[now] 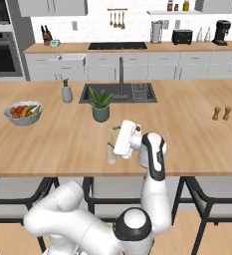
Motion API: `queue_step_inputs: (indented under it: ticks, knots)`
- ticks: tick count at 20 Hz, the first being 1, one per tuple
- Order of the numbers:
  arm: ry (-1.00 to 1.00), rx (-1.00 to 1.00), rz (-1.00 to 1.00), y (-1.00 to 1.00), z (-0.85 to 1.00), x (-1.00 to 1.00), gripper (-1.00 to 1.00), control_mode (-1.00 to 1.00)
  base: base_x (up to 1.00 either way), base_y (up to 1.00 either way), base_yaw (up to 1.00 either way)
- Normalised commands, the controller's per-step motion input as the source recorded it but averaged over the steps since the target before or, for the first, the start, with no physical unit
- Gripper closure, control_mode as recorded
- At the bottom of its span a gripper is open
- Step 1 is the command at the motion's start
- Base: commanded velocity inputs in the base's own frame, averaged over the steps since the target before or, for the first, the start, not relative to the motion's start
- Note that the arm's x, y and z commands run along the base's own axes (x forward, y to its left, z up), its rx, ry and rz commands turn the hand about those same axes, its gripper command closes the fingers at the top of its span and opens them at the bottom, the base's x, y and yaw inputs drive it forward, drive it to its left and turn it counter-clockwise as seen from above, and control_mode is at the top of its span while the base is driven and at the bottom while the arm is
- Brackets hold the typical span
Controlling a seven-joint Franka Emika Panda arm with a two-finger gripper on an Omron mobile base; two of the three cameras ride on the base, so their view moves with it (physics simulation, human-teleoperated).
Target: Take a straw from the drawer in front and place it inside the glass cup on the dining counter.
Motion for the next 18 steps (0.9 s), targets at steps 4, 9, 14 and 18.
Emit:
queue_step_inputs:
  ticks: [4,9,14,18]
  knots:
    - [-0.22,0.0,0.01,0.0,0.51,-0.11,-1.0,-1.0,0.0,0.0,0.0]
    - [-0.34,-0.27,0.02,0.23,0.96,-0.37,-1.0,-1.0,0.0,0.0,0.0]
    - [-0.24,-0.97,0.0,0.54,0.12,-0.96,-1.0,-1.0,0.0,0.0,0.0]
    - [-0.08,-1.0,0.0,0.54,-0.19,-1.0,-1.0,-1.0,0.0,0.0,0.0]
